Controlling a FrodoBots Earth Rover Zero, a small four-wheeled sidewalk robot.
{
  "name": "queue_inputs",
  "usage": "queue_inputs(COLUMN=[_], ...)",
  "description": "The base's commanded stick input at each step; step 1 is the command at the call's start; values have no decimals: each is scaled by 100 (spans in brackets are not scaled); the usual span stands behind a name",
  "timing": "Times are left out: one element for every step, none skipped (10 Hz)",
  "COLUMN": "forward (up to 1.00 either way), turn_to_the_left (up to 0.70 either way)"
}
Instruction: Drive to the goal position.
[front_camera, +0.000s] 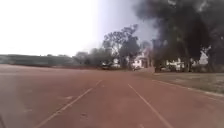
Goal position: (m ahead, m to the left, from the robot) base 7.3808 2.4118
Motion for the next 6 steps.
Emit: queue_inputs(forward=[70,70,70,70,70,70], turn_to_the_left=[0,0,0,0,0,0])
